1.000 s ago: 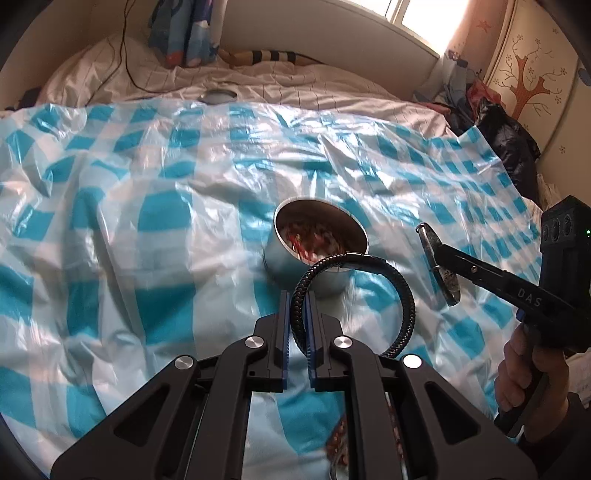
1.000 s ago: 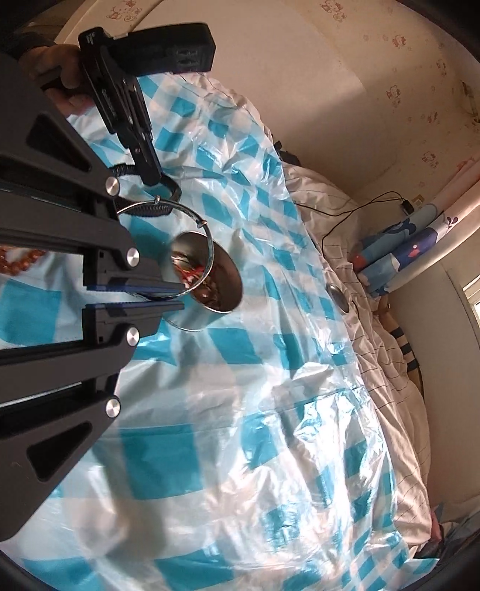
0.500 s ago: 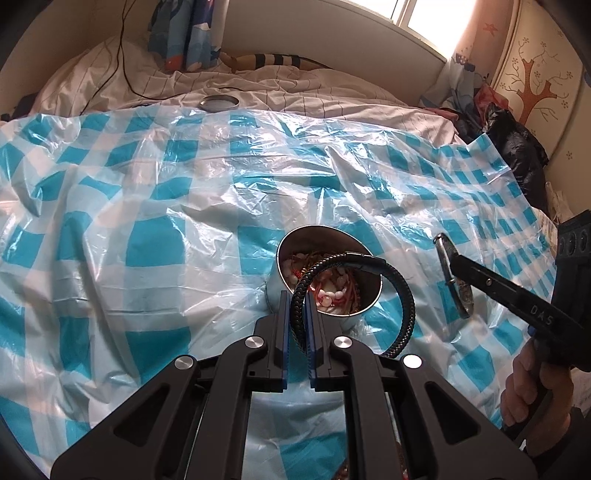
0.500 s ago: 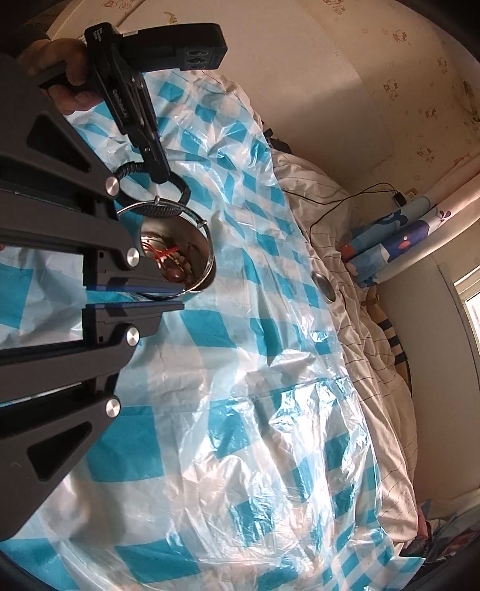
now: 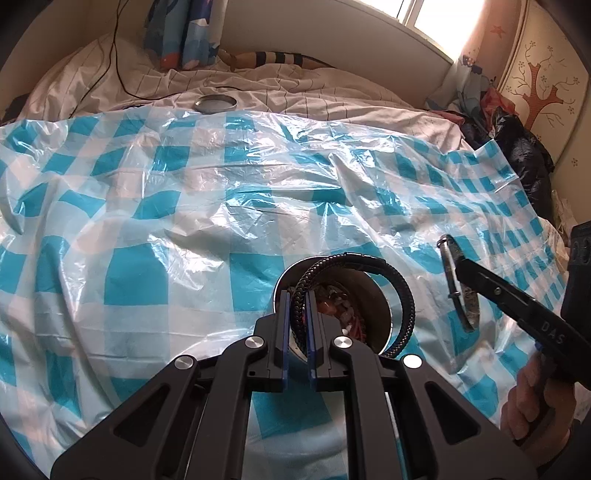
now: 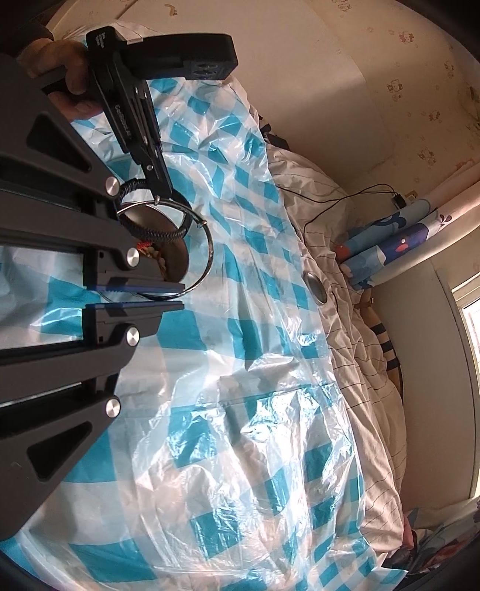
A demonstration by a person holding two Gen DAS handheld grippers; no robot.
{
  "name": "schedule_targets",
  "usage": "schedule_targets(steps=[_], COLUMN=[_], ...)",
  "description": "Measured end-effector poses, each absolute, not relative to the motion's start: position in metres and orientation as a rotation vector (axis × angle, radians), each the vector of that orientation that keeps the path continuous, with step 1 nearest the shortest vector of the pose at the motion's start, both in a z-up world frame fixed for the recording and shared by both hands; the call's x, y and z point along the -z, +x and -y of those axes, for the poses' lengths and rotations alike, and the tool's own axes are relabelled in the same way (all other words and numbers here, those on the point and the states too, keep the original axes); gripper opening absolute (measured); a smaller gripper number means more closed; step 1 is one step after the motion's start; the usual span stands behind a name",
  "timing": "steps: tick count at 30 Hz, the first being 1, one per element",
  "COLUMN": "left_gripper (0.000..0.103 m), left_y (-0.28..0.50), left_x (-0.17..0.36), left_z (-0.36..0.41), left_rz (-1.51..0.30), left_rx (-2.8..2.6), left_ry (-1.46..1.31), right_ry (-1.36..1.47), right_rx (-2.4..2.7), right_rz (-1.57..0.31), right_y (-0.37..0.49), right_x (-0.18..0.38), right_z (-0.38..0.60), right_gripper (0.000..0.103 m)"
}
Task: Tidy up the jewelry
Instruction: 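Carry the black cord bracelet and silver bangle over the steel tin with both tools, then open both tools over the steel tin to drop the pieces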
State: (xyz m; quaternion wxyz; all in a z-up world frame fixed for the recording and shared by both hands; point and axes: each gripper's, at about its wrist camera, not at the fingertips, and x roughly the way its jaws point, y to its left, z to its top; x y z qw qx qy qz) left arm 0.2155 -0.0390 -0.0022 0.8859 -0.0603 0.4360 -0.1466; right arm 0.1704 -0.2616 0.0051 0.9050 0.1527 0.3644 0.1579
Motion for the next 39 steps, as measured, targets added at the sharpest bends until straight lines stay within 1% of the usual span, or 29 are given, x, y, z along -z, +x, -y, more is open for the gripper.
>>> schedule_targets(steps=[7,13,20,24,27,28,29,30,32,34,35,36,38,39], left_gripper=[0.007,0.009,0.01,0.013,0.018,0.021,0.025,0.027,0.029,0.03,0.032,0.034,0.041,0.042], left_y=[0.223,0.227,0.222,0.211,0.196,0.19,0.183,0.176,0.161,0.144,0.137,0.129,0.114,0.108], left_x=[0.013,0.022,-0.005,-0.014,-0.014,-0.012,-0.007,-0.003,0.009,0.017,0.018,0.019,0.023,0.025], left_z=[0.047,0.042,0.011,-0.006,-0.008,-0.008,-0.008,-0.007,-0.004,-0.002,-0.003,-0.005,-0.012,-0.014], left_rz=[-0.941,-0.968,-0.9,-0.893,-0.898,-0.905,-0.916,-0.928,-0.962,-0.988,-0.99,-0.991,-0.995,-1.005], left_rx=[0.309,0.309,0.257,0.25,0.258,0.26,0.26,0.263,0.284,0.303,0.309,0.309,0.303,0.302], left_ry=[-0.108,-0.133,-0.208,-0.232,-0.225,-0.222,-0.215,-0.209,-0.188,-0.176,-0.178,-0.185,-0.213,-0.228], right_ry=[0.296,0.272,0.19,0.127,0.085,0.075,0.067,0.067,0.083,0.12,0.141,0.171,0.21,0.224], right_rx=[-0.318,-0.316,-0.324,-0.344,-0.352,-0.345,-0.337,-0.33,-0.314,-0.304,-0.304,-0.308,-0.324,-0.334], right_rz=[-0.755,-0.766,-0.792,-0.808,-0.816,-0.815,-0.81,-0.8,-0.779,-0.758,-0.754,-0.758,-0.769,-0.781], right_y=[0.177,0.182,0.198,0.204,0.204,0.203,0.201,0.198,0.187,0.171,0.161,0.145,0.114,0.089], right_x=[-0.004,0.001,0.015,0.023,0.027,0.028,0.026,0.022,0.009,-0.004,-0.009,-0.013,-0.014,-0.008], right_z=[0.26,0.254,0.226,0.205,0.194,0.193,0.193,0.196,0.206,0.219,0.225,0.234,0.246,0.251], right_gripper=[0.005,0.005,0.005,0.006,0.01,0.011,0.017,0.019,0.021,0.027,0.033,0.037,0.038,0.038])
